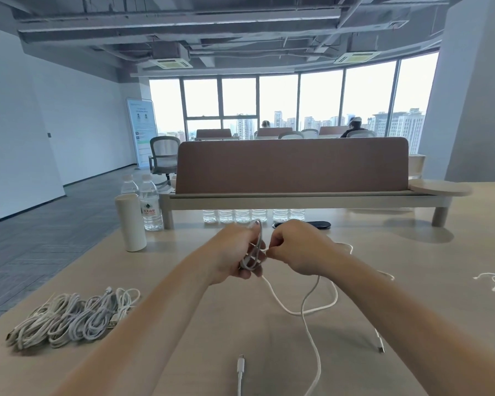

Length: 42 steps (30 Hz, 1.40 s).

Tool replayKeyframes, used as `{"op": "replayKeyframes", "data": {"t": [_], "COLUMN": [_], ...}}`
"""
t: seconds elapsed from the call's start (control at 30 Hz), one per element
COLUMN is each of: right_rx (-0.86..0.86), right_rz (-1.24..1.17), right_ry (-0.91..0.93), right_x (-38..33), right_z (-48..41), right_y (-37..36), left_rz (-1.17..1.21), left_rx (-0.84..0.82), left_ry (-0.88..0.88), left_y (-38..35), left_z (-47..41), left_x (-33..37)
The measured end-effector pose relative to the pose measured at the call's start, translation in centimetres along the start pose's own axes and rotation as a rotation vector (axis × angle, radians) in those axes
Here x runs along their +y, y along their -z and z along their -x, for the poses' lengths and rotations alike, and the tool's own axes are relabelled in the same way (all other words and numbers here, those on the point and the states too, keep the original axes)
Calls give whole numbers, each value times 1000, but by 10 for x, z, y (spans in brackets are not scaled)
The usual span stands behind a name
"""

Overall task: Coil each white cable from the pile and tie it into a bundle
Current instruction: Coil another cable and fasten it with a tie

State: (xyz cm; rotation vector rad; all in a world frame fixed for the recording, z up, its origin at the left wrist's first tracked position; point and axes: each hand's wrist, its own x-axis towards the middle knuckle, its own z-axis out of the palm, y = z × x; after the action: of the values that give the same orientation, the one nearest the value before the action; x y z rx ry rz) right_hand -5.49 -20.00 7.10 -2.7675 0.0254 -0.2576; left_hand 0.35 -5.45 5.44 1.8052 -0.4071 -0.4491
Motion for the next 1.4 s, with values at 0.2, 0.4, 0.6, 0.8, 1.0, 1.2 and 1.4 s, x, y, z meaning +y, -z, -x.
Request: {"op": "replayKeyframes", "data": {"t": [0.2, 0.4, 0.6, 0.8, 1.0, 1.2, 1.4], "right_rx": [125, 138, -146, -244, -57, 93, 186], "right_rz": [-97, -220, -579, -781, -922, -962, -823], "right_ry": [-9, -18, -110, -235, -292, -270, -198], "right_x": [3, 6, 29, 63, 56, 30, 10], "right_z": [-6, -8, 4, 1, -7, -16, -18], "right_y": [-7, -8, -4, -6, -9, -18, -21], "left_rz": [41, 44, 231, 231, 124, 103, 131], "left_rx": [-86, 62, 107, 44, -8, 57, 129], "left_ry": [11, -16, 17, 54, 72, 102, 106], "left_y": [-3, -6, 16, 28, 24, 11, 5], "left_z": [4, -1, -7, -6, -4, -9, -13], "left_x": [-1, -2, -6, -7, -9, -11, -14]}}
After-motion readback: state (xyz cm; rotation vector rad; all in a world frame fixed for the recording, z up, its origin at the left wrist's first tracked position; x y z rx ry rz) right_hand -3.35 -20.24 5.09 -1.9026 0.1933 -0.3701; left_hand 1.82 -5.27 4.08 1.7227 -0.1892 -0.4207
